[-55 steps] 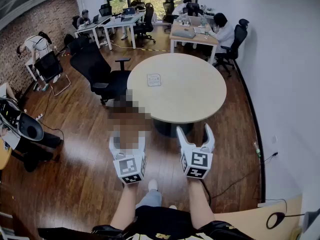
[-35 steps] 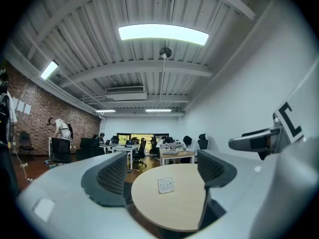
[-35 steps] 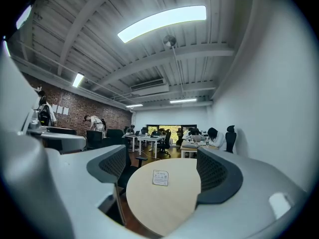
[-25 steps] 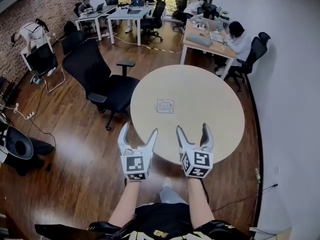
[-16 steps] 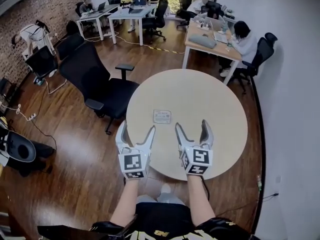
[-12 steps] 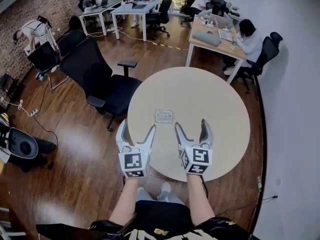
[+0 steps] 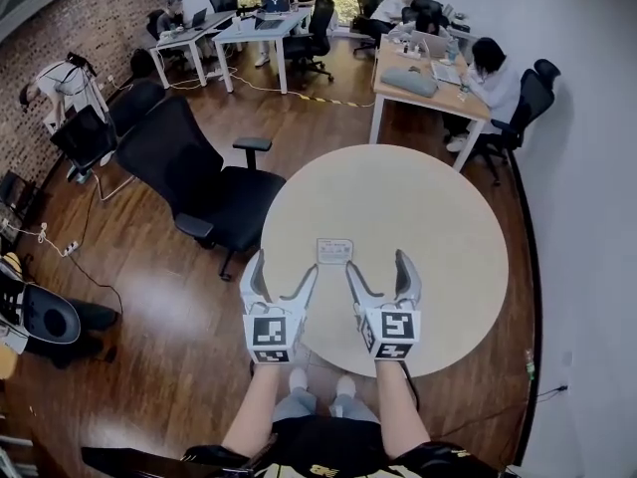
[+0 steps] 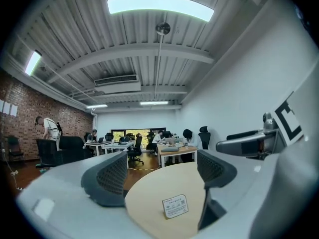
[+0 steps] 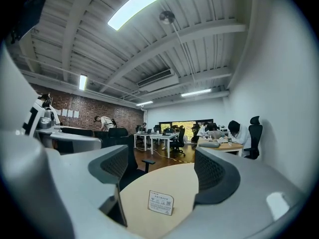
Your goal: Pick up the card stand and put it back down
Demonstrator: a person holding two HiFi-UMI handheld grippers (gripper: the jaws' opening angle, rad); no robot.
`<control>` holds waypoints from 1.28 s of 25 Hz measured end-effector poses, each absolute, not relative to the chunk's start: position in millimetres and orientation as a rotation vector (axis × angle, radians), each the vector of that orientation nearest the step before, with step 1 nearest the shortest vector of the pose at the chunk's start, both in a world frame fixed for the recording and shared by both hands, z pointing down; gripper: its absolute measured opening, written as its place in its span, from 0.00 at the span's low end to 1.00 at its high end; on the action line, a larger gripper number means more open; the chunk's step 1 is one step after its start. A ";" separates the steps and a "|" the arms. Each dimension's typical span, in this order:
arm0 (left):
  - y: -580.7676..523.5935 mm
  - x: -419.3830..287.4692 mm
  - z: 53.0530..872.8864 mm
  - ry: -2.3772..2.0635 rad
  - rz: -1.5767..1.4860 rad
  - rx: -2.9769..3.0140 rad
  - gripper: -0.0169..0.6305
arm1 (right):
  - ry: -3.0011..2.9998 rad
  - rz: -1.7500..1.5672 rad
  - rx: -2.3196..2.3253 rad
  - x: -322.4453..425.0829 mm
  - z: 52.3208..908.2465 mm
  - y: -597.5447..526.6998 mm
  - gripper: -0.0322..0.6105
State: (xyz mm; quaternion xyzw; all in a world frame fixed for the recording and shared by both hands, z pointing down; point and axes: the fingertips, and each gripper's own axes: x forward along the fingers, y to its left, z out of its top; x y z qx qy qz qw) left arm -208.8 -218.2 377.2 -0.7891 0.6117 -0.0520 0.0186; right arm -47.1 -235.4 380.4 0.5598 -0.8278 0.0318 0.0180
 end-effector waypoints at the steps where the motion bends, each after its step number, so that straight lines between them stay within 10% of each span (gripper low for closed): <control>1: -218.3 -209.0 383.7 1.894 -0.173 -2.463 0.72 | -2.566 0.110 1.726 -50.2 386.7 -234.4 0.70; 32: -263.1 -237.1 612.3 1.756 -0.704 -2.779 0.72 | -2.336 0.520 1.488 -35.2 616.7 -223.9 0.70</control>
